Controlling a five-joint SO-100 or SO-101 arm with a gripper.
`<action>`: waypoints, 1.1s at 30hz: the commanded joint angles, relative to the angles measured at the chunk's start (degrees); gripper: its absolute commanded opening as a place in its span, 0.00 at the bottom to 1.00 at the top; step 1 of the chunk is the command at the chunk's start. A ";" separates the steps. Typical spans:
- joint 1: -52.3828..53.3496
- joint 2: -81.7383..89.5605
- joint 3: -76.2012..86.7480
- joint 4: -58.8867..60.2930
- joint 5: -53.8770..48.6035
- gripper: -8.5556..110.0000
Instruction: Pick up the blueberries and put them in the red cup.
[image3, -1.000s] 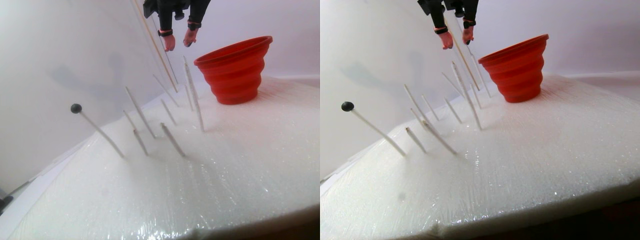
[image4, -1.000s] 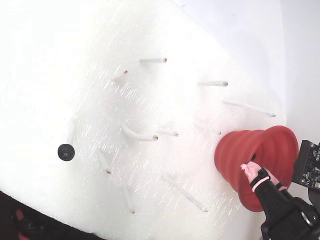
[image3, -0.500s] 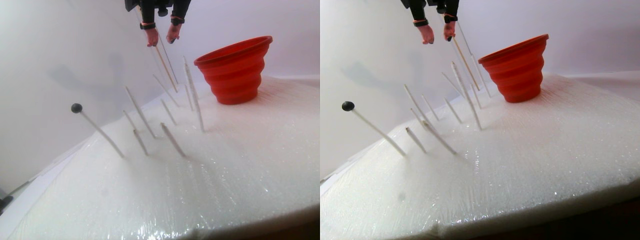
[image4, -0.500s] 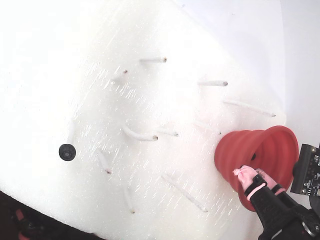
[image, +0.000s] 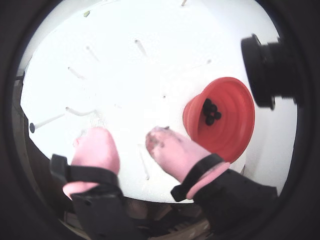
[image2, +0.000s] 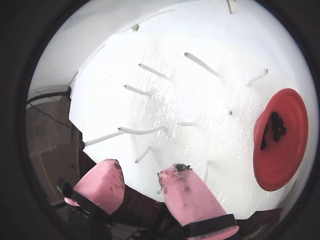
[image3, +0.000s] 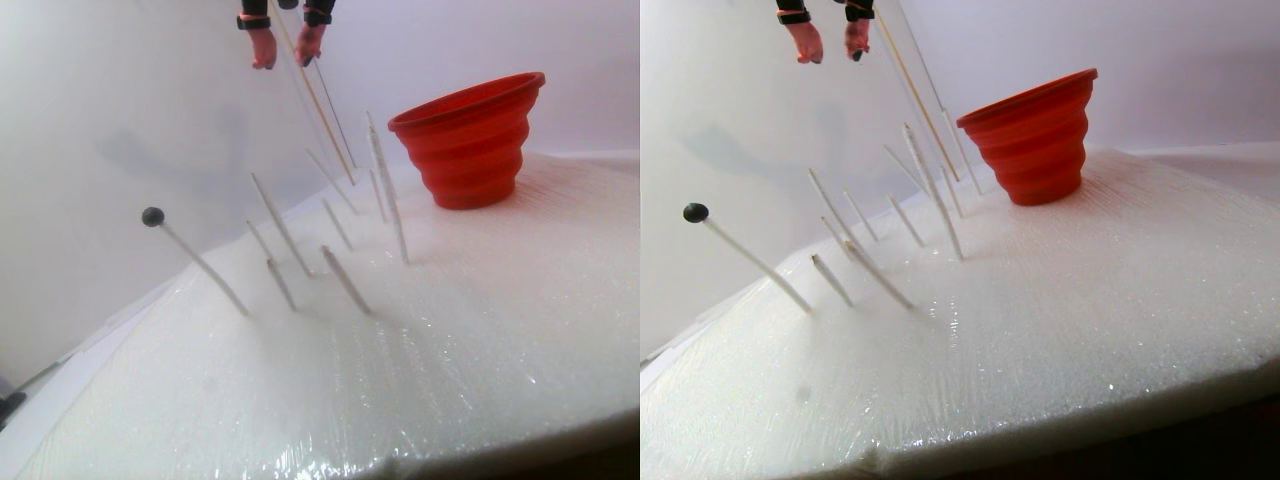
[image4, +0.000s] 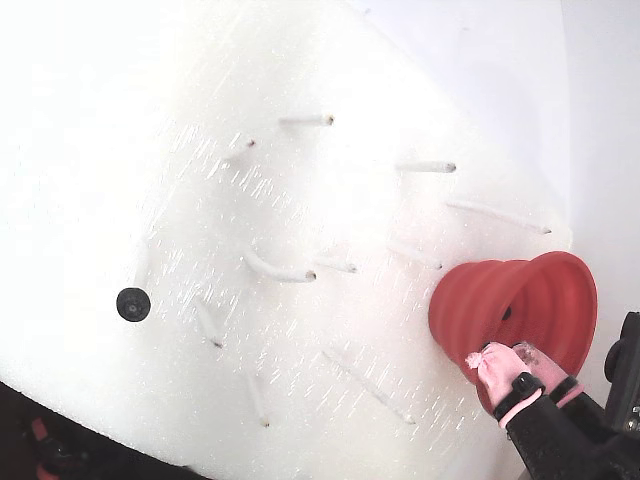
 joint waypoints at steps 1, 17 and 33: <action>-3.96 4.22 -0.26 0.88 1.14 0.19; -13.36 1.67 4.75 0.70 0.35 0.19; -17.31 -2.90 8.26 -4.83 1.05 0.19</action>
